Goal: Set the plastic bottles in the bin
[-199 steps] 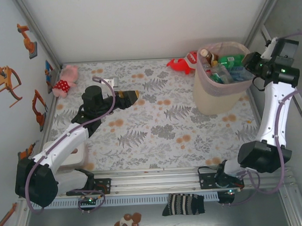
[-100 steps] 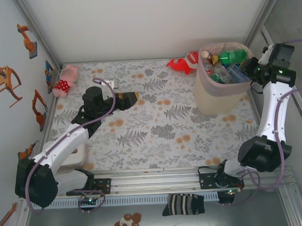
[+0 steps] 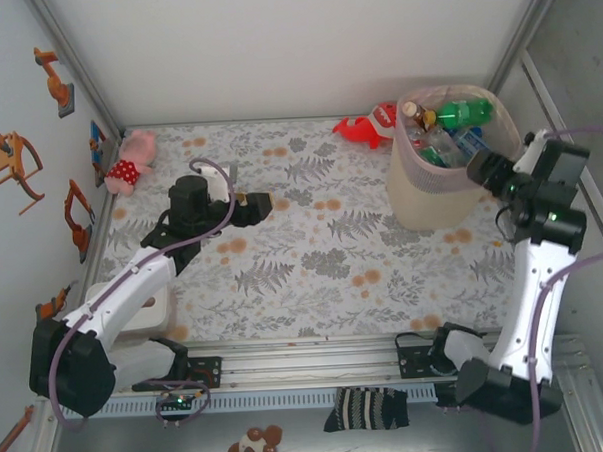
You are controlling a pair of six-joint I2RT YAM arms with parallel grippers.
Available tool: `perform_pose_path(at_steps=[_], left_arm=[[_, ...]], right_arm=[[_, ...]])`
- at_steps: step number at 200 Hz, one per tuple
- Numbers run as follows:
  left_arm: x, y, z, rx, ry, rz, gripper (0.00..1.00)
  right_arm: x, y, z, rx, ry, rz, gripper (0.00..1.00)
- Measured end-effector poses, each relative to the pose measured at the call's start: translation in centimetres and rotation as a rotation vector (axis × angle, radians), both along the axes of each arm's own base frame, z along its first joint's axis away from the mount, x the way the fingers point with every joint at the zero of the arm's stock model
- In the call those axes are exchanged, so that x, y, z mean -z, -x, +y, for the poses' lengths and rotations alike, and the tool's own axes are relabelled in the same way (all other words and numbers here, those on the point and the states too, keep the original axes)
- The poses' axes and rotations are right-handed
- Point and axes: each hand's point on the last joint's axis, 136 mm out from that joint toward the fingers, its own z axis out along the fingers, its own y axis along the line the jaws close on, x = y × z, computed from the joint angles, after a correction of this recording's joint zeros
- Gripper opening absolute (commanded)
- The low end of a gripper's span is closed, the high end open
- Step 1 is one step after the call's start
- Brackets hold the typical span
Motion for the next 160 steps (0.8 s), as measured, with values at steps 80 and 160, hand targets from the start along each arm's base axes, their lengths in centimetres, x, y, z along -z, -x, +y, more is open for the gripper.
perform_pose_path(at_steps=[80,160], left_arm=[[4.2,-1.5,8.6,-0.317,-0.346,-0.058,0.97],[8.5,-0.8,16.5,-0.517,-0.550,-0.123,0.97]], right_arm=[[17.8,-0.1,3.9,-0.188,0.190,0.095,0.99],[23.8,-4.9,4.2,-0.211,0.317,-0.015,0.97]])
